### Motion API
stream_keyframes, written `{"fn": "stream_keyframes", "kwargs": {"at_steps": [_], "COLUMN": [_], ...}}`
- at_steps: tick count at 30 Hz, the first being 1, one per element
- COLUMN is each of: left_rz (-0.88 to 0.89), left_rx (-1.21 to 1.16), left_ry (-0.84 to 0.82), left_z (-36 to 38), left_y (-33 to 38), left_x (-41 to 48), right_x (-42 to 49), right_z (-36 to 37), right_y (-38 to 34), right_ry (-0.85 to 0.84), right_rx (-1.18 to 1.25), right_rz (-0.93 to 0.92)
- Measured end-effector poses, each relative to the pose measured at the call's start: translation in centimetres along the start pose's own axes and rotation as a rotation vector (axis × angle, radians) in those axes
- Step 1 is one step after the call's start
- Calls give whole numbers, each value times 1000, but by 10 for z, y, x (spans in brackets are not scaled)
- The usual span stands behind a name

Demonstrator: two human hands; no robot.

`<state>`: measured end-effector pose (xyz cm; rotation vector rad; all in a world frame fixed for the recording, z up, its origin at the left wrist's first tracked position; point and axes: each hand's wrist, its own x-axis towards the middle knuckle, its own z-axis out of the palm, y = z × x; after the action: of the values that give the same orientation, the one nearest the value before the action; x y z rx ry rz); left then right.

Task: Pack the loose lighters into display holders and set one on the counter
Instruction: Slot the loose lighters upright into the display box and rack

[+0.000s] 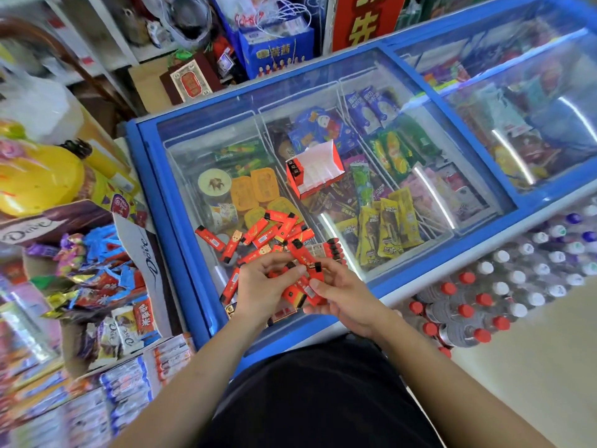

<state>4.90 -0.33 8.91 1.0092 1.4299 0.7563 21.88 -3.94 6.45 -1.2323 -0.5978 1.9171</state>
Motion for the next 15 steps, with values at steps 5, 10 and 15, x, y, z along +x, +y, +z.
{"fn": "stream_keyframes", "kwargs": {"at_steps": [5, 10, 15], "left_rz": [58, 133, 75], "left_rx": [57, 196, 153], "left_ry": [59, 79, 6], "left_z": [6, 18, 23], "left_y": [-3, -9, -14], "left_x": [9, 18, 26], "right_x": [3, 10, 18], "right_z": [0, 4, 0], "right_y": [-2, 1, 5], "right_ry": [-64, -86, 99], "right_rx": [128, 84, 76], "right_rz": [44, 21, -15]}}
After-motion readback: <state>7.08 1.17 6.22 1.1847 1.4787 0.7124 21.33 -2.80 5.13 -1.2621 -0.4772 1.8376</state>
